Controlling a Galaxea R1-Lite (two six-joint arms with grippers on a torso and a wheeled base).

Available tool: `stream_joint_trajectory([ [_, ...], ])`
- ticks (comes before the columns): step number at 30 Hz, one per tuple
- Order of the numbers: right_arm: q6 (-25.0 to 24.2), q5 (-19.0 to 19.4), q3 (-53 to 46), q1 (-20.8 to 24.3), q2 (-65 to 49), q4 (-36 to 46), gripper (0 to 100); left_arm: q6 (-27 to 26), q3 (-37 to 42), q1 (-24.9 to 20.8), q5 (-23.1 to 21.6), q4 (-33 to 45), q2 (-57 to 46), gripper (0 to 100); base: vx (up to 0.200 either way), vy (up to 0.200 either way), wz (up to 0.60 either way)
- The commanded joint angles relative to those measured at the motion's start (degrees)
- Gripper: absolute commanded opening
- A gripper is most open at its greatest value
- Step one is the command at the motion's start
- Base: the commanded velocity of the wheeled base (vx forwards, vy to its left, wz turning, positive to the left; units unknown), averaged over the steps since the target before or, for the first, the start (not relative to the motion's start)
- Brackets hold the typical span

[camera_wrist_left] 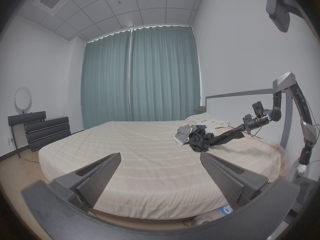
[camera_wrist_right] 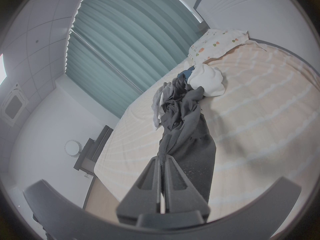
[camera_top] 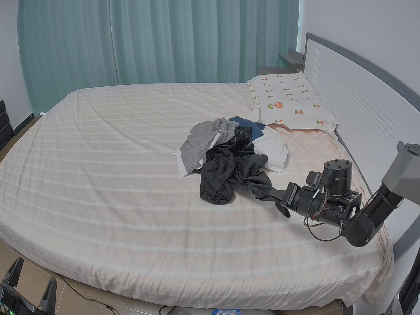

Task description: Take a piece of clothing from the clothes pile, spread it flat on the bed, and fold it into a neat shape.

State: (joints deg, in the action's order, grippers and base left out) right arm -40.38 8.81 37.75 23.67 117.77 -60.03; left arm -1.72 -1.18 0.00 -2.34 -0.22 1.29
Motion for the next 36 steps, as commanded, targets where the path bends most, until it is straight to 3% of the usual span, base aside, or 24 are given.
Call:
stream_joint_trajectory([
  [1, 1.18, 0.06, -6.29, 1.99, -8.35, -4.92, 0, 7.08, -17.01, -0.53, -1.0, -1.27, 9.87, 100, 0.0, 0.0, 0.0],
  [3, 1.88, -0.02, -6.29, 2.52, -9.23, -5.63, 0, 6.55, -18.77, -0.53, -2.32, -0.75, 13.91, 100, 0.0, 0.0, 0.0],
  [5, 2.58, -0.02, -6.55, 3.22, -10.99, -7.21, 0, 1.72, -18.51, -0.7, -6.54, -0.4, 18.4, 100, 0.0, 0.0, 0.0],
  [7, 2.67, -0.29, -6.64, 4.54, -11.95, -8.09, 0, 0.49, -18.42, -0.7, -9.7, -0.84, 24.55, 100, 0.0, 0.0, 0.0],
  [10, 3.46, -1.08, -6.73, 7.61, -13.71, -8.7, 0, -0.13, -19.21, -0.79, -11.19, -3.65, 34.83, 100, 0.0, 0.0, 0.0],
  [12, 4.6, -1.34, -6.82, 8.67, -15.03, -8.44, 0, -0.21, -18.68, -3.34, -11.72, -6.72, 41.25, 100, 0.0, 0.0, 0.0],
  [14, 5.22, -1.34, -6.9, 9.02, -15.47, -8.18, 0, 0.05, -18.42, -5.8, -11.72, -7.95, 44.5, 100, 0.0, 0.0, 0.0],
  [15, 6.36, -1.34, -6.99, 9.37, -16.35, -8.09, 0, 0.84, -18.15, -11.25, -11.28, -9.54, 51.79, 100, 0.0, 0.0, 0.0],
  [20, 6.54, -1.52, -7.52, 9.46, -18.54, -7.91, 0, 2.51, -18.24, -17.58, -11.19, -17.36, 66.47, 100, 0.0, 0.0, 0.0],
  [26, 6.54, -2.05, -10.42, 9.55, -18.63, -8.44, 0, 2.77, -18.51, -21.36, -8.21, -33.53, 85.81, 100, 0.0, 0.0, 0.0],
  [30, 6.45, -2.05, -10.86, 11.04, -18.28, -8.7, 0, 7.43, -19.3, -26.02, -6.36, -43.81, 95.74, 100, 0.0, 0.0, 0.0],
  [36, 6.45, -2.05, -11.04, 11.92, -18.54, -8.79, 0, 11.47, -28.09, -30.23, -1.53, -48.74, 109.45, 100, 0.0, 0.0, 0.0],
])
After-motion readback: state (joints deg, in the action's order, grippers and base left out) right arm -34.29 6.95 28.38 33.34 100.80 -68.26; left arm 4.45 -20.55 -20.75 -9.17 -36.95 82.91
